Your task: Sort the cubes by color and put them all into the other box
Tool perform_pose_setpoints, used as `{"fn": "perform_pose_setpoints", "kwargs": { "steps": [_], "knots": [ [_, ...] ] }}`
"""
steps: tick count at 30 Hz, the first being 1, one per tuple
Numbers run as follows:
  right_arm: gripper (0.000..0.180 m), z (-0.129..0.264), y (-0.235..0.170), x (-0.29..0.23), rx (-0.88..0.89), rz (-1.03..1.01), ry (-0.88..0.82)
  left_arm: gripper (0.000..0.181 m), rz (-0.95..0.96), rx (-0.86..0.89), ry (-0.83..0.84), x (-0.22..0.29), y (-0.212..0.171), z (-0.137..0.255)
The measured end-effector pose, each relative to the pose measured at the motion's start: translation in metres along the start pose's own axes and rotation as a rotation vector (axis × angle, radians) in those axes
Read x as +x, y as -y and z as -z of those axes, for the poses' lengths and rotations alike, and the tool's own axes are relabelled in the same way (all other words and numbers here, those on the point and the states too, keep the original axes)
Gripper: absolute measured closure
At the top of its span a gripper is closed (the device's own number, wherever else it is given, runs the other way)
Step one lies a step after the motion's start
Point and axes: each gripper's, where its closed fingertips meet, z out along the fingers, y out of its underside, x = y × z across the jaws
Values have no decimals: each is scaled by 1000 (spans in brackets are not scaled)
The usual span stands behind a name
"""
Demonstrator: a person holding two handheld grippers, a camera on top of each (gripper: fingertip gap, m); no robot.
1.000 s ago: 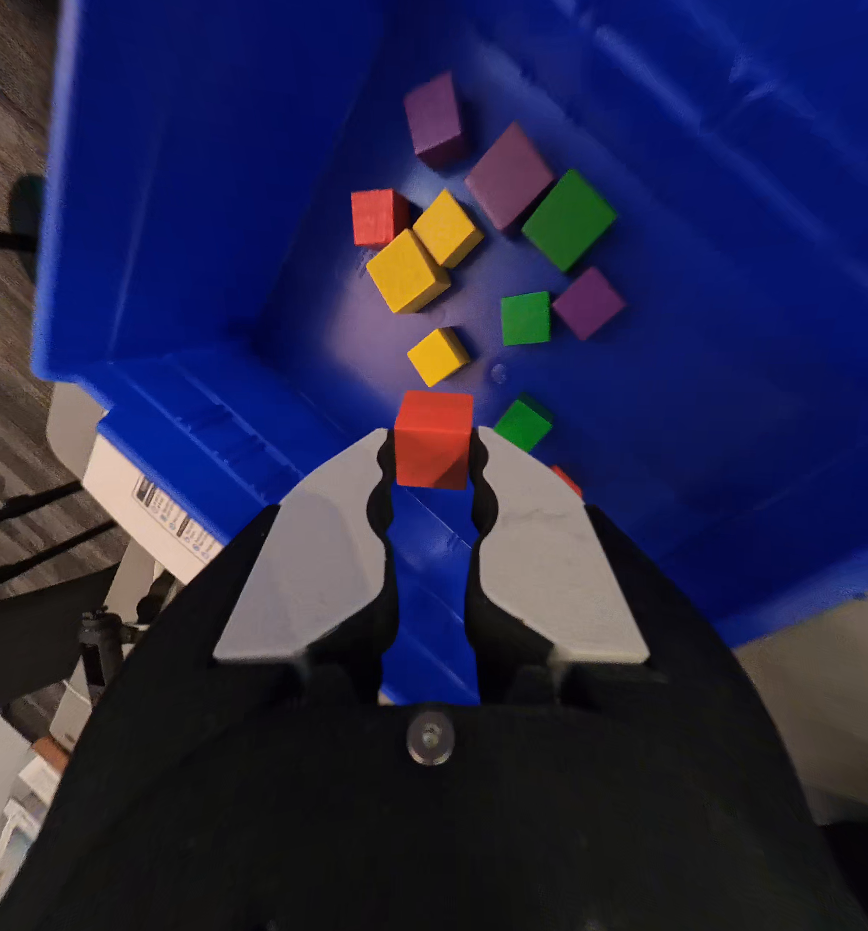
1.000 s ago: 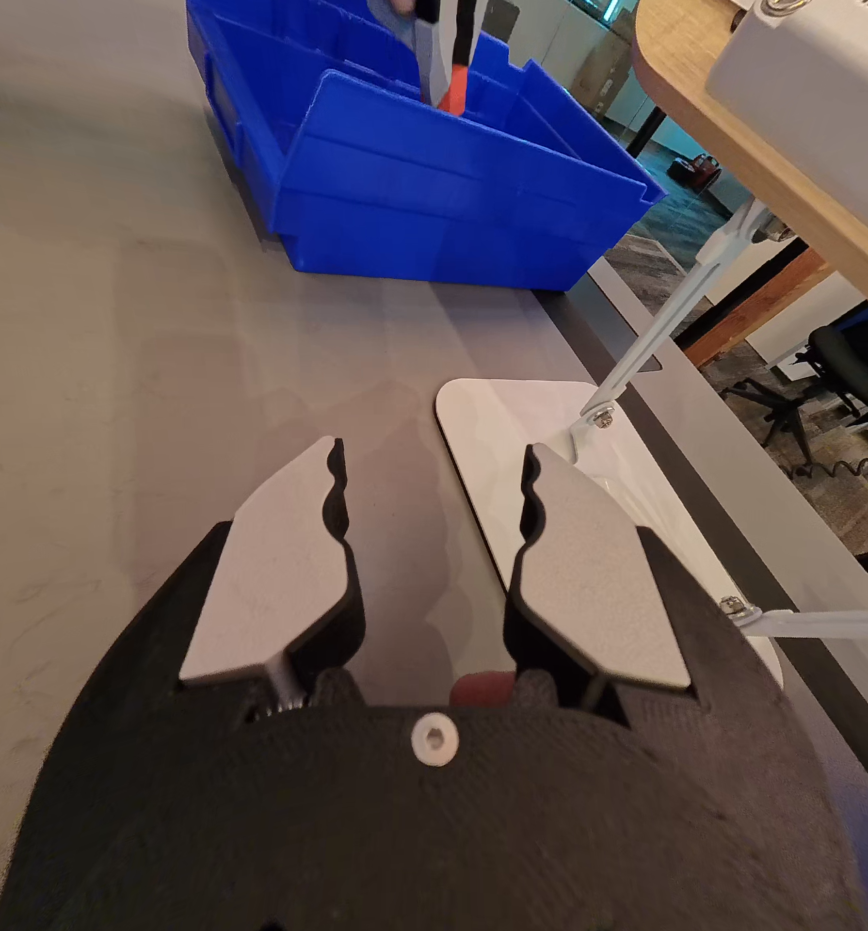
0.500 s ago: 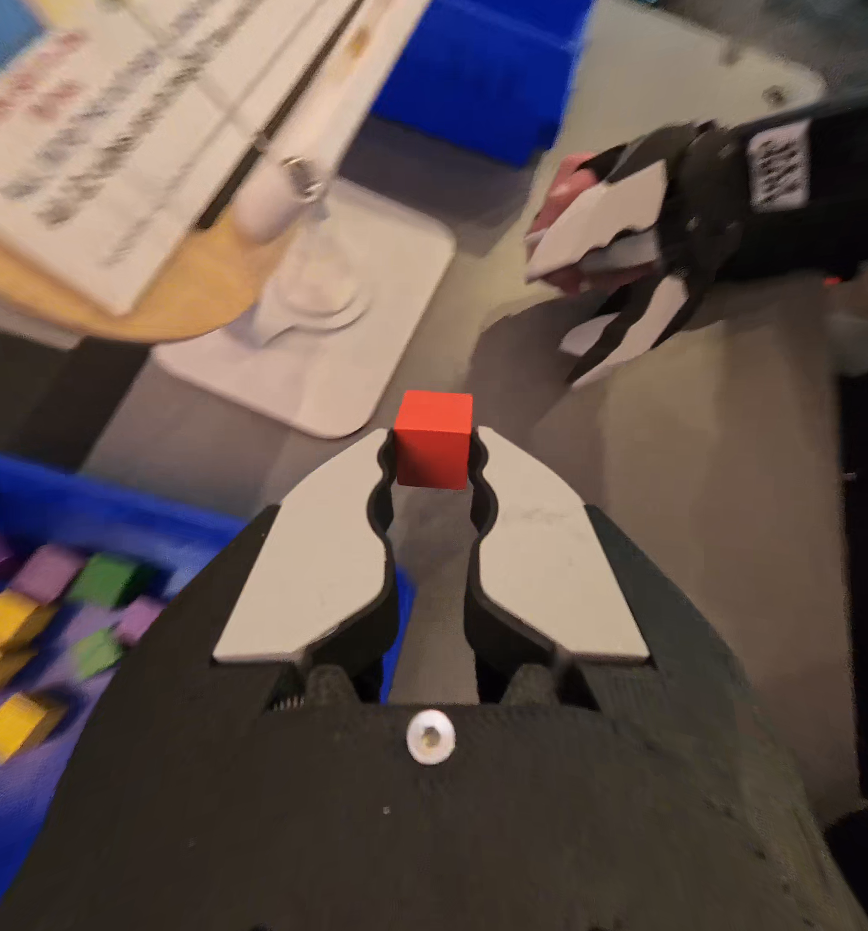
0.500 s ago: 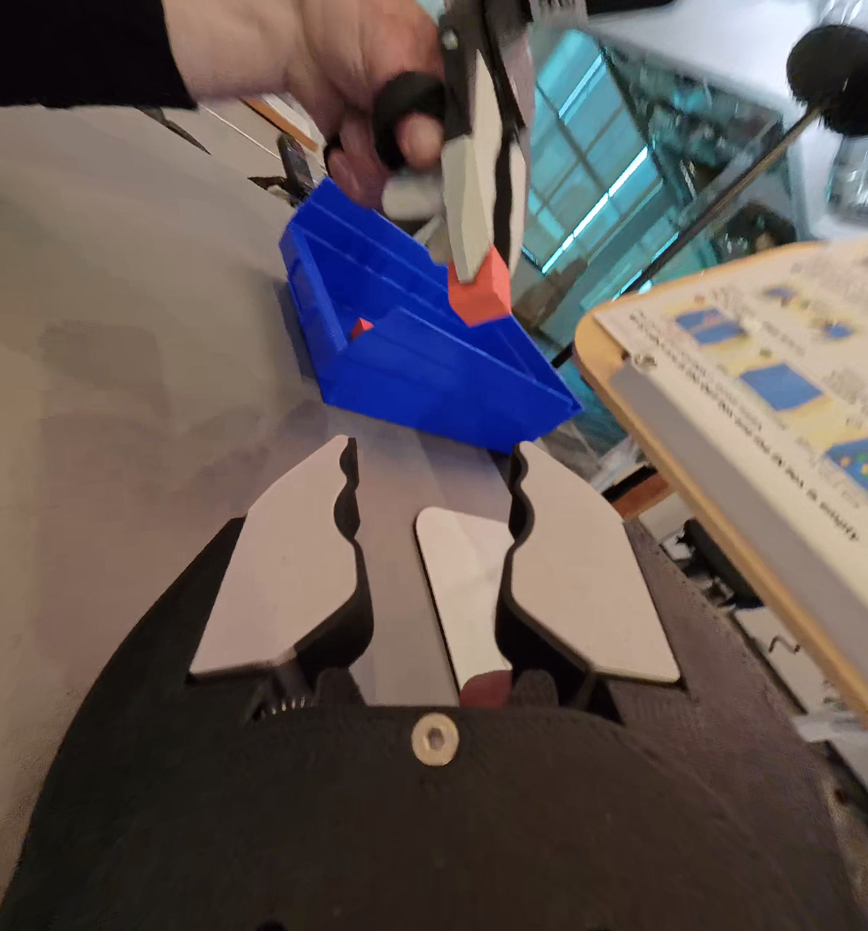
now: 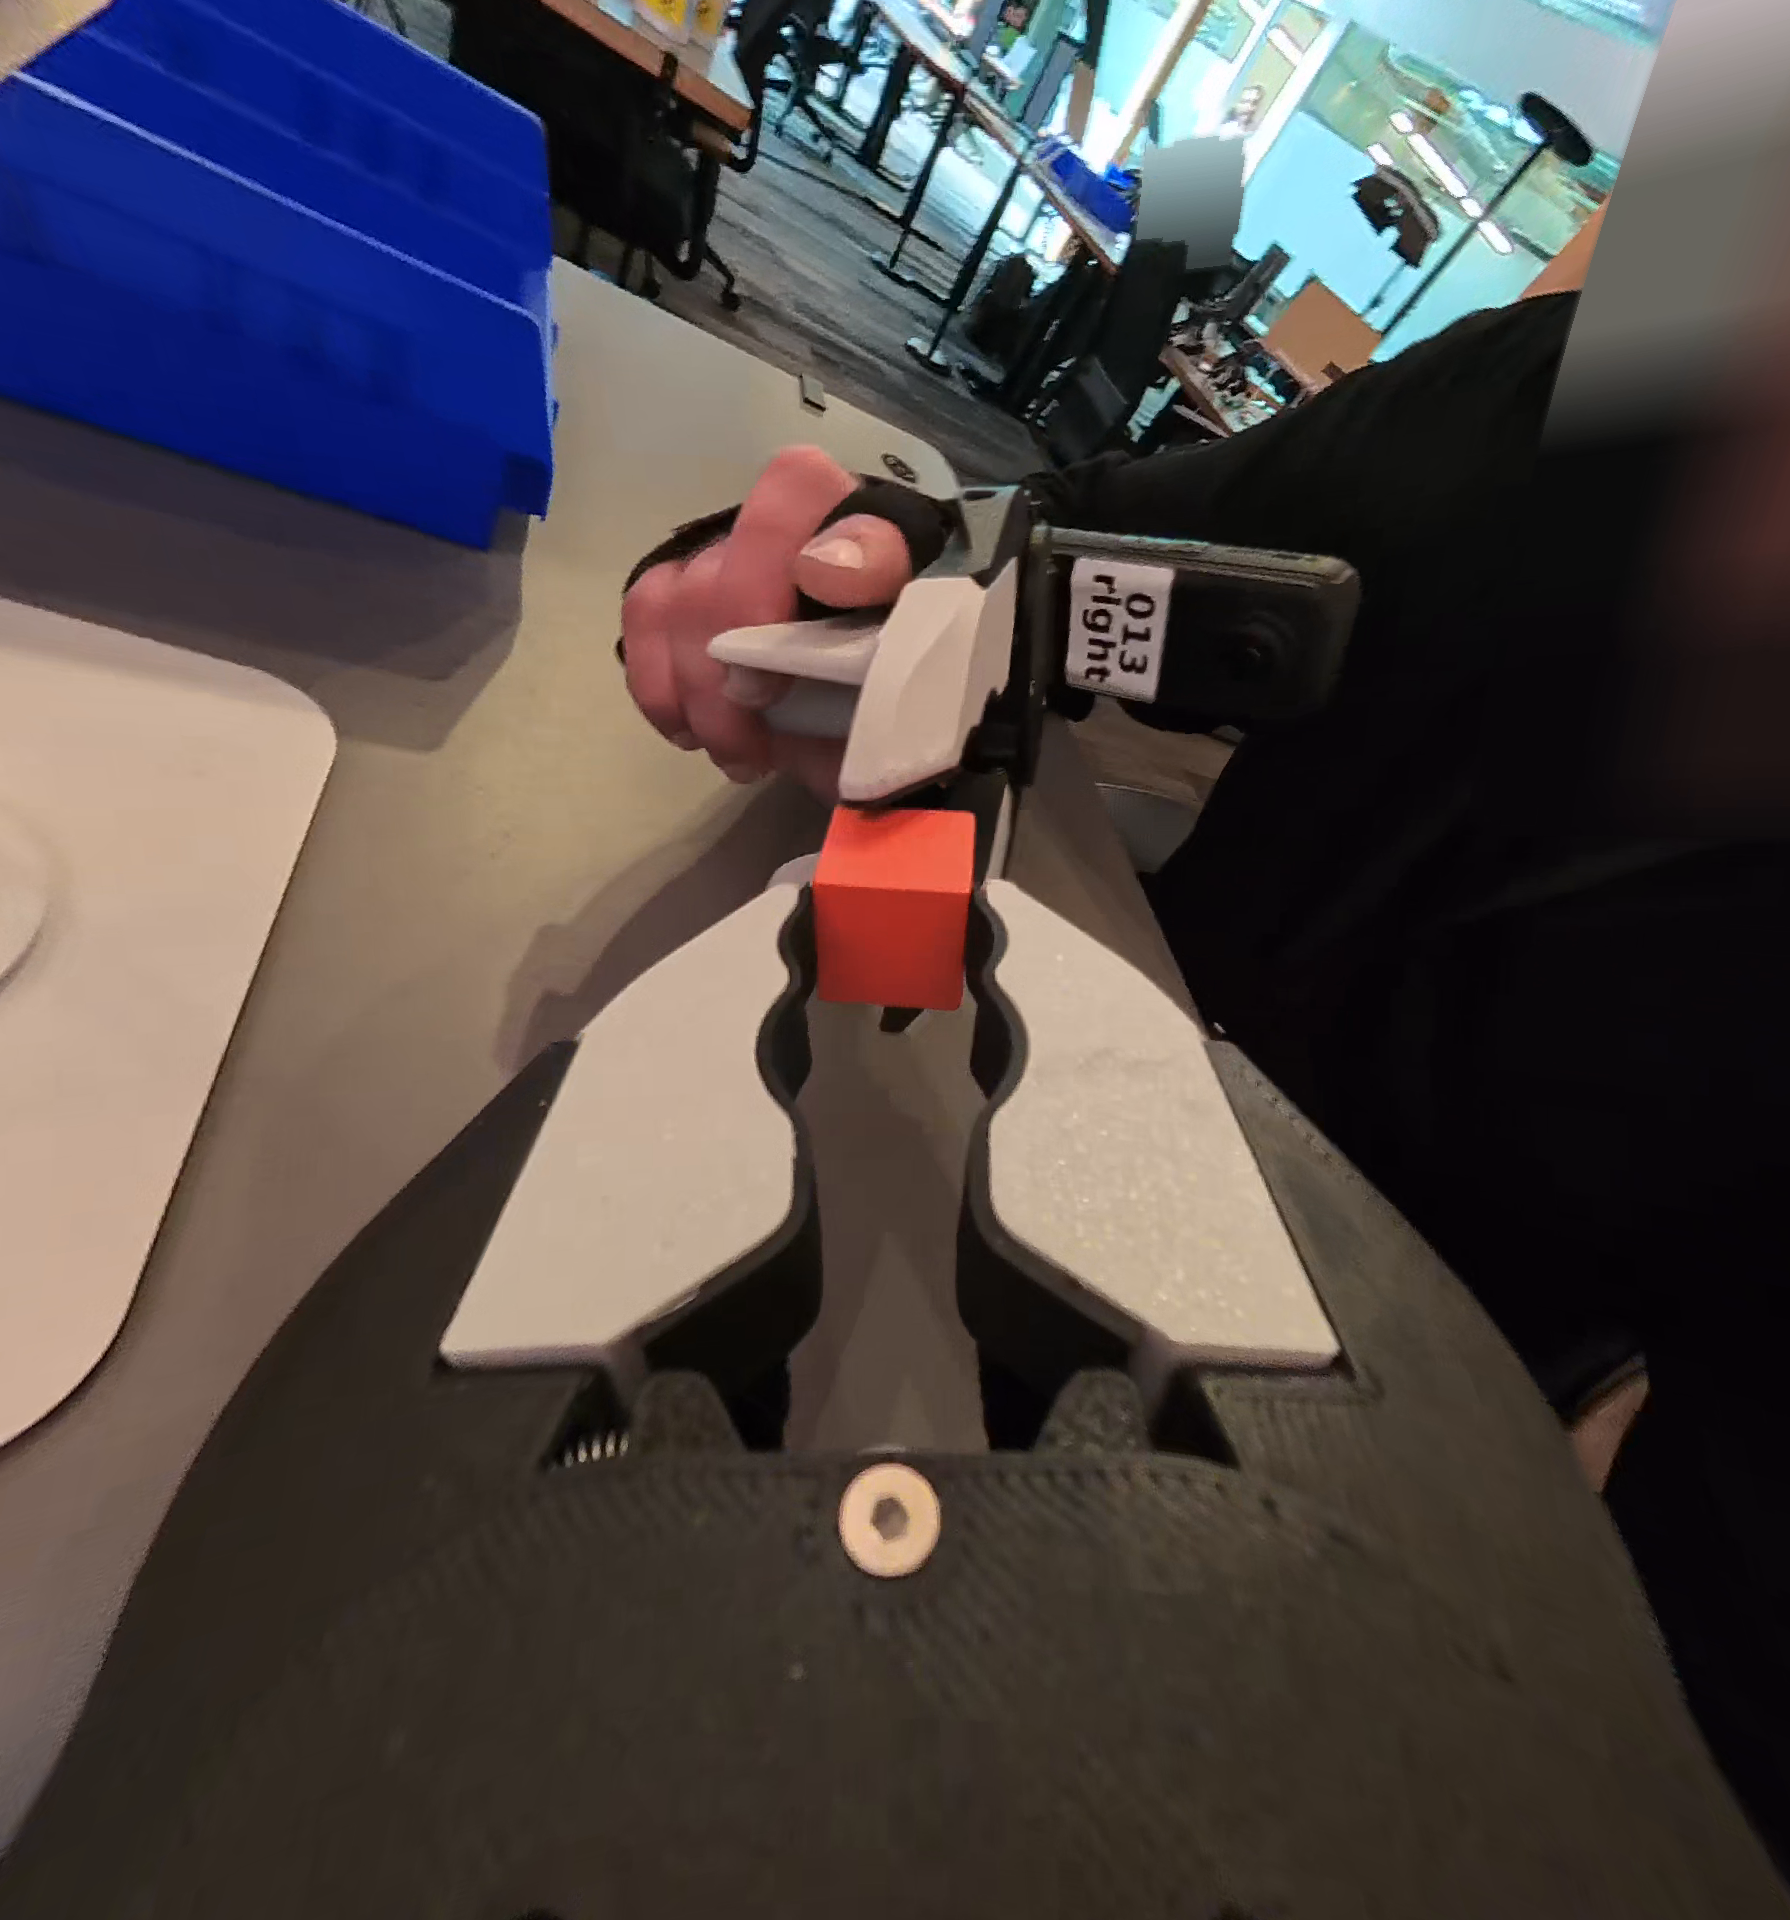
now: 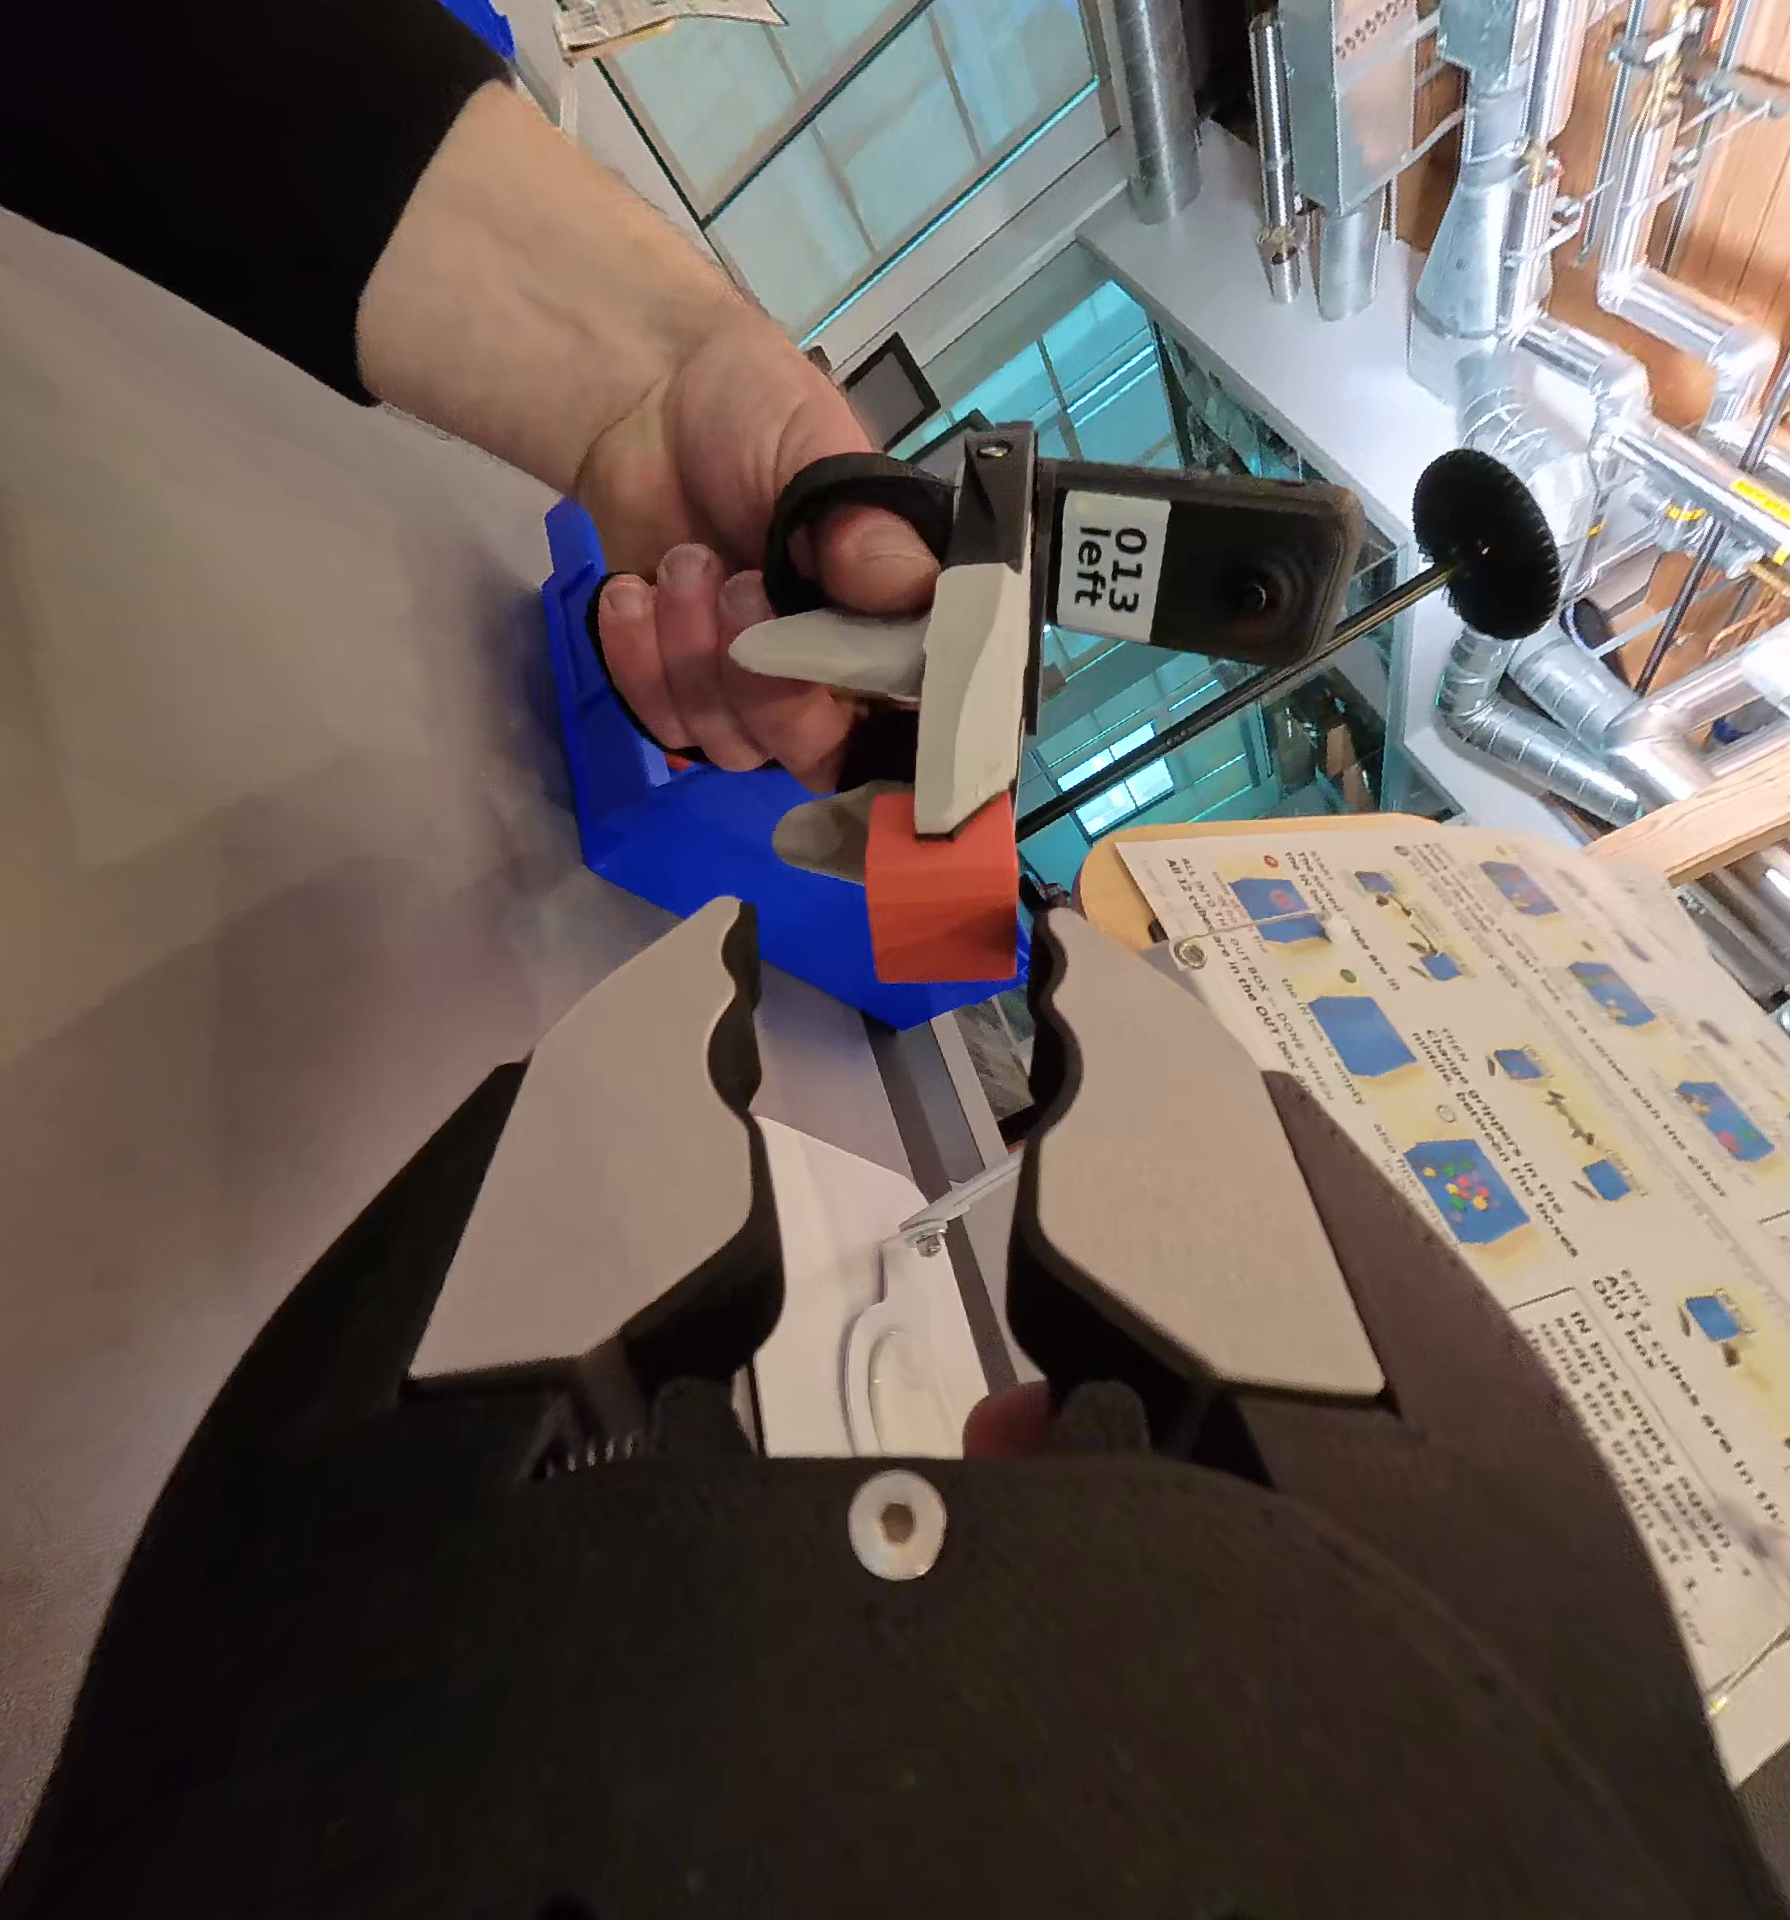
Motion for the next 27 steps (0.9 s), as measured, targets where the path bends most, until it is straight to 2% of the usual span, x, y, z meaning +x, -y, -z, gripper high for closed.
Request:
{"fn": "perform_pose_setpoints", "kwargs": {
  "steps": [1,14,23,25,27],
  "knots": [
    [132,0,1,0,0,12,0,154,-9,-2,-17,3,0,-2],
    [152,2,5,-3,4,67,8,154,48,-15,-102,4,-10,-10],
    [152,4,10,-2,7,62,29,154,56,-16,-127,10,-8,-9],
    [152,6,14,5,9,65,22,145,51,-23,-144,18,-4,-7],
    [152,12,19,18,15,62,12,144,20,-31,-103,22,1,-5]
  ]
}}
